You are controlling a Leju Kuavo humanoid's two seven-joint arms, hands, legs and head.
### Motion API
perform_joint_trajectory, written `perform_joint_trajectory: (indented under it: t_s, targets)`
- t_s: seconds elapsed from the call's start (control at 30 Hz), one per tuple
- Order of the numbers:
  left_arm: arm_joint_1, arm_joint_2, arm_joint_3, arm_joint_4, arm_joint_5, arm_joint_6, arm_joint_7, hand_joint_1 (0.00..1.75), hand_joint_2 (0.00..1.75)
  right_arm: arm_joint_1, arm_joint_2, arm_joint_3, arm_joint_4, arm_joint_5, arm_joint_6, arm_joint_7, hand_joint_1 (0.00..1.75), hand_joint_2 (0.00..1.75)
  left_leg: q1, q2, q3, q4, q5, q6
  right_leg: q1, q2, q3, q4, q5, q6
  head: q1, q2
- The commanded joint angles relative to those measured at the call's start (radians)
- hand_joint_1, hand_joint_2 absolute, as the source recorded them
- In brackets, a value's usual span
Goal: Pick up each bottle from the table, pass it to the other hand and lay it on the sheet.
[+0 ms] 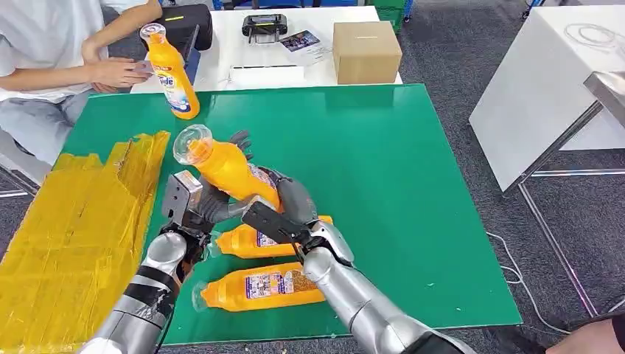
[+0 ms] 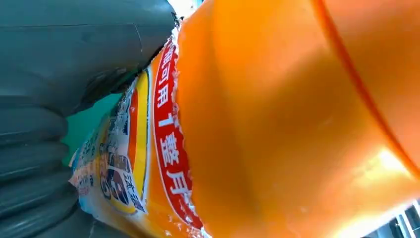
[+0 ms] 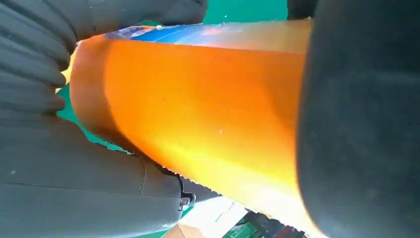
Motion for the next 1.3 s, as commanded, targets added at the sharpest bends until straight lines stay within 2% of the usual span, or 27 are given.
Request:
perform_joint_trajectory:
  t_s: [0.03, 0.37, 0.47, 0.5, 0.53, 0.57, 0.77, 0.8, 0.83, 0.87, 1.13, 1.3]
  targets:
    - [-0.028, -0.001, 0.019, 0.077, 0.007, 0.002, -0.004, 0.00, 1.75, -0.040, -0.044, -0.037, 0.006, 0.012, -0.048, 0.010, 1.75, 1.75, 0.000, -0.001, 0.002, 0.000, -0.001, 0.000, 0.000, -0.001, 0.003, -0.001, -0.001, -0.001, 0.000, 0.000]
    - [-0.035, -0.016, 0.033, 0.087, 0.008, 0.010, -0.001, 0.00, 1.75, -0.022, 0.004, 0.059, 0.048, 0.105, -0.021, 0.023, 1.75, 1.75, 0.000, 0.000, 0.002, -0.001, 0.000, 0.000, 0.000, -0.001, 0.002, -0.001, 0.000, -0.001, 0.000, 0.000]
    - [-0.033, -0.017, 0.037, 0.078, 0.009, 0.014, -0.001, 0.00, 1.75, -0.018, 0.010, 0.080, 0.060, 0.115, -0.007, 0.026, 1.75, 1.75, 0.001, 0.000, 0.006, 0.001, -0.003, 0.000, 0.002, -0.001, 0.007, -0.001, -0.002, -0.002, 0.000, 0.000]
    - [-0.033, -0.017, 0.040, 0.076, 0.012, 0.015, -0.001, 0.07, 1.75, -0.018, 0.011, 0.090, 0.065, 0.119, -0.002, 0.027, 1.75, 1.75, 0.001, 0.001, 0.005, 0.000, -0.002, 0.000, 0.001, 0.000, 0.006, -0.001, -0.002, -0.001, 0.000, 0.000]
    - [-0.032, -0.017, 0.042, 0.075, 0.014, 0.015, -0.001, 0.26, 1.75, -0.016, 0.011, 0.104, 0.066, 0.119, 0.003, 0.030, 1.75, 1.75, 0.001, 0.001, 0.005, 0.000, -0.003, 0.001, 0.001, 0.000, 0.006, -0.001, -0.002, -0.001, 0.000, 0.000]
    - [-0.031, -0.018, 0.043, 0.074, 0.015, 0.016, -0.001, 0.37, 1.75, -0.015, 0.011, 0.114, 0.067, 0.120, 0.003, 0.034, 1.75, 1.75, 0.000, 0.000, 0.002, 0.000, -0.001, 0.000, 0.001, 0.000, 0.003, -0.001, -0.001, -0.001, 0.000, 0.000]
    - [-0.031, -0.018, 0.043, 0.074, 0.015, 0.016, -0.001, 0.37, 1.75, -0.015, 0.011, 0.114, 0.067, 0.120, 0.003, 0.034, 1.75, 1.75, 0.000, -0.001, 0.001, 0.000, 0.000, 0.000, 0.000, -0.001, 0.001, 0.000, 0.000, 0.000, 0.000, 0.000]
    - [-0.030, -0.020, 0.042, 0.075, 0.015, 0.016, -0.001, 0.31, 1.75, -0.015, 0.011, 0.115, 0.068, 0.120, 0.004, 0.034, 1.75, 1.75, 0.001, 0.000, 0.003, 0.000, -0.002, 0.000, 0.002, -0.001, 0.004, -0.001, -0.001, -0.001, 0.000, 0.000]
    - [-0.030, -0.020, 0.042, 0.075, 0.015, 0.016, -0.001, 0.51, 1.75, -0.015, 0.011, 0.115, 0.068, 0.120, 0.004, 0.034, 1.75, 1.75, 0.001, 0.000, 0.003, 0.000, -0.002, 0.000, 0.001, -0.001, 0.004, -0.001, -0.001, -0.001, 0.000, 0.000]
    - [-0.030, -0.020, 0.043, 0.073, 0.017, 0.016, -0.001, 1.75, 1.75, -0.019, 0.011, 0.133, 0.077, 0.120, 0.013, 0.041, 1.75, 1.75, 0.001, 0.000, 0.003, 0.000, -0.002, 0.000, 0.001, -0.001, 0.004, -0.001, -0.001, -0.001, 0.000, 0.000]
    - [-0.022, -0.021, 0.052, 0.054, 0.029, 0.024, -0.008, 1.75, 1.75, -0.032, 0.011, 0.187, 0.103, 0.080, 0.004, 0.048, 1.75, 1.75, 0.001, 0.000, 0.003, 0.000, -0.002, 0.000, 0.001, -0.001, 0.005, -0.001, -0.002, -0.001, 0.000, 0.000]
    - [-0.001, -0.019, 0.068, 0.019, 0.033, 0.039, -0.011, 1.75, 1.75, -0.014, 0.005, 0.155, 0.078, 0.066, -0.017, 0.019, 1.75, 1.75, 0.001, 0.000, 0.002, 0.000, -0.001, 0.000, 0.001, -0.001, 0.003, -0.001, -0.001, -0.001, 0.000, 0.000]
